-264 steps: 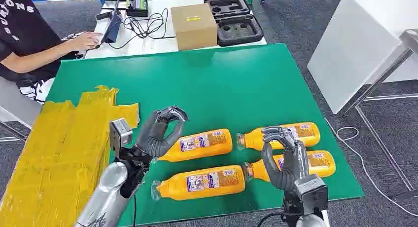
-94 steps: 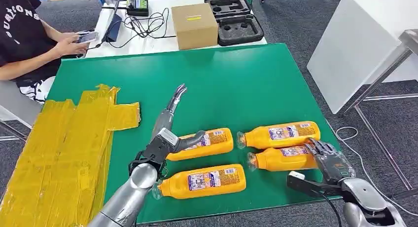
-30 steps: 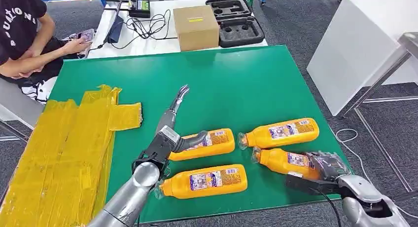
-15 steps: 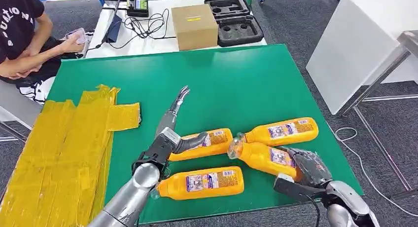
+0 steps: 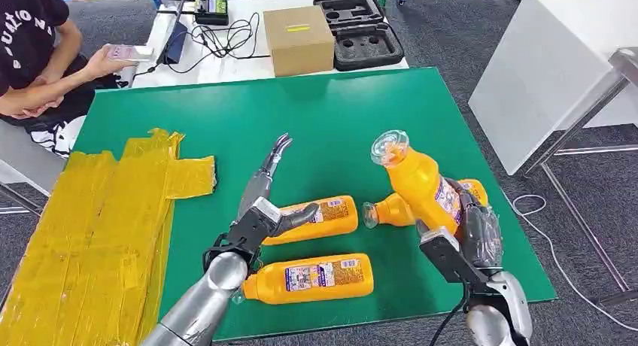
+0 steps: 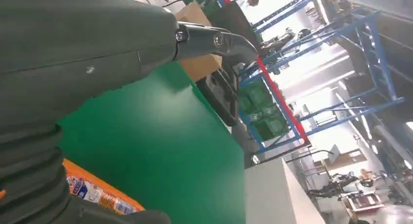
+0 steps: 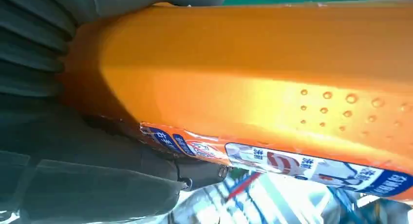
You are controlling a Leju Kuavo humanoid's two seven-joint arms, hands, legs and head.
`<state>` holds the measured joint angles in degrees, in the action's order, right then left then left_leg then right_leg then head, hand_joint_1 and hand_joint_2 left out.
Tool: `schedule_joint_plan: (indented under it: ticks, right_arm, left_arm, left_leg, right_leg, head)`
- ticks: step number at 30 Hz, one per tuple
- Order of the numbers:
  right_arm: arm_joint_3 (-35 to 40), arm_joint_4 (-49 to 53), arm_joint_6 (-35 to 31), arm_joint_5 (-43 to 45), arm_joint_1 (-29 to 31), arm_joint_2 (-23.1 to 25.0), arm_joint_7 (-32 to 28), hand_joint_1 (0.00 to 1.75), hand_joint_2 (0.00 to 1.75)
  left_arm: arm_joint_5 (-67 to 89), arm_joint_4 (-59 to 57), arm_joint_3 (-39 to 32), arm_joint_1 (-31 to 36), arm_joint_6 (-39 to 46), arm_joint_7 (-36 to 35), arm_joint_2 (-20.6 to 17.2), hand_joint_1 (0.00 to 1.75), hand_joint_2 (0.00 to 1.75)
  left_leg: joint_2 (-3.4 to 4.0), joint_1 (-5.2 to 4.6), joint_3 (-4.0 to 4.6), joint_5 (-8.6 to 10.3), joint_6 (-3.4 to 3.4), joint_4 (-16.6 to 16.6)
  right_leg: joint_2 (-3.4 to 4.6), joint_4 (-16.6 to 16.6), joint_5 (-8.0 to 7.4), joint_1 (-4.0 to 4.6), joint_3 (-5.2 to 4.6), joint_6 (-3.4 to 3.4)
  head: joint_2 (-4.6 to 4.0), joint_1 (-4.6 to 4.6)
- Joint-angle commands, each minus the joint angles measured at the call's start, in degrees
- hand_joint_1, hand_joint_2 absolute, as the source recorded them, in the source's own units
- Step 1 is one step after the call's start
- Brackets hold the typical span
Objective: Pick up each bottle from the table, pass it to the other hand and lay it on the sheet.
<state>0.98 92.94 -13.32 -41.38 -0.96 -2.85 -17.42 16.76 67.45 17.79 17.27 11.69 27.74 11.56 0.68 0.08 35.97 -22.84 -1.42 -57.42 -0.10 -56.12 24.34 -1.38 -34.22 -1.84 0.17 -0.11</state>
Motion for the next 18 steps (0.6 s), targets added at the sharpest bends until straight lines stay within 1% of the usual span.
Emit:
schedule_joint_plan:
  ticks: [1, 2, 4, 5, 6, 7, 9, 12, 16, 18]
  right_arm:
    - [2.48, -4.21, -5.73, 3.55, 2.59, 6.29, -3.81, 1.75, 1.75]
    - [3.21, -4.71, -6.19, 3.99, 2.88, 6.72, -4.36, 1.75, 1.75]
    - [6.22, -7.58, -8.13, 4.05, 4.72, 6.84, -5.5, 1.75, 1.75]
    - [6.74, -8.86, -8.79, 4.0, 5.54, 7.12, -5.64, 1.75, 1.75]
    - [8.51, -10.65, -9.05, 4.08, 6.62, 6.55, -5.49, 1.75, 1.75]
    - [9.85, -12.9, -10.81, 3.47, 7.75, 6.49, -5.84, 1.75, 1.75]
    - [11.25, -15.42, -12.14, 3.52, 9.21, 6.64, -6.04, 1.75, 1.75]
    - [12.36, -15.71, -12.82, 3.61, 9.26, 6.79, -6.04, 1.75, 1.75]
    - [13.11, -15.31, -13.17, 4.1, 8.9, 6.23, -5.97, 1.75, 1.75]
    - [13.58, -15.6, -13.04, 4.41, 9.08, 6.18, -6.08, 1.75, 1.75]
  left_arm:
    - [-11.83, 0.33, 1.49, 0.86, -17.1, -2.16, -1.47, 0.0, 1.75]
    - [-13.3, 0.59, 1.84, 1.19, -19.21, -3.02, -1.66, 0.0, 1.75]
    - [-24.07, 0.25, 2.59, 2.61, -30.72, -7.82, -1.43, 0.0, 1.75]
    - [-24.5, 0.46, 2.82, 3.09, -30.81, -8.27, -1.45, 0.0, 1.75]
    - [-28.78, -0.15, 3.84, 4.31, -34.92, -9.93, -1.47, 0.0, 1.75]
    - [-30.94, -0.06, 4.79, 5.54, -36.06, -11.53, -1.18, 0.0, 1.75]
    - [-32.9, 0.24, 6.13, 7.14, -36.57, -13.7, -0.49, 0.0, 1.75]
    - [-34.04, 0.84, 8.0, 8.38, -36.39, -15.16, -0.04, 0.0, 1.75]
    - [-34.77, 1.58, 10.0, 9.13, -35.33, -15.84, -0.27, 0.0, 1.75]
    - [-35.07, 1.6, 10.59, 9.25, -35.0, -15.91, -0.43, 0.0, 1.75]
  left_leg:
    - [0.09, 0.06, -0.1, -0.06, 0.07, 0.0]
    - [0.12, 0.1, -0.21, -0.12, 0.11, -0.01]
    - [0.11, 0.12, -0.25, -0.13, 0.12, -0.01]
    - [0.11, 0.07, -0.15, -0.07, 0.08, 0.01]
    - [0.18, 0.13, -0.21, -0.13, 0.11, -0.04]
    - [0.18, 0.11, -0.14, -0.09, 0.1, -0.03]
    - [0.19, 0.16, -0.16, -0.1, 0.12, -0.07]
    - [0.02, 0.12, -0.12, -0.05, 0.1, -0.07]
    - [-0.05, 0.09, -0.12, 0.0, 0.09, -0.02]
    - [0.02, 0.09, -0.15, -0.03, 0.1, -0.03]
  right_leg:
    - [0.13, 0.04, 0.0, 0.07, 0.07, 0.1]
    - [0.18, 0.05, 0.04, 0.11, 0.18, 0.15]
    - [0.18, 0.06, 0.04, 0.12, 0.22, 0.17]
    - [0.15, 0.04, 0.0, 0.07, 0.12, 0.12]
    - [0.24, 0.05, 0.01, 0.13, 0.18, 0.17]
    - [0.23, 0.05, -0.02, 0.12, 0.12, 0.13]
    - [0.25, 0.03, -0.03, 0.16, 0.13, 0.17]
    - [0.08, 0.01, 0.01, 0.13, 0.13, 0.14]
    - [-0.01, 0.04, 0.03, 0.1, 0.15, 0.12]
    - [0.06, 0.03, 0.04, 0.09, 0.17, 0.12]
  head:
    - [0.0, 0.0]
    - [0.0, 0.0]
    - [0.0, 0.02]
    - [0.0, 0.0]
    - [0.0, 0.02]
    - [0.0, 0.02]
    - [0.0, 0.0]
    - [0.0, 0.0]
    - [0.0, 0.02]
    - [0.0, 0.0]
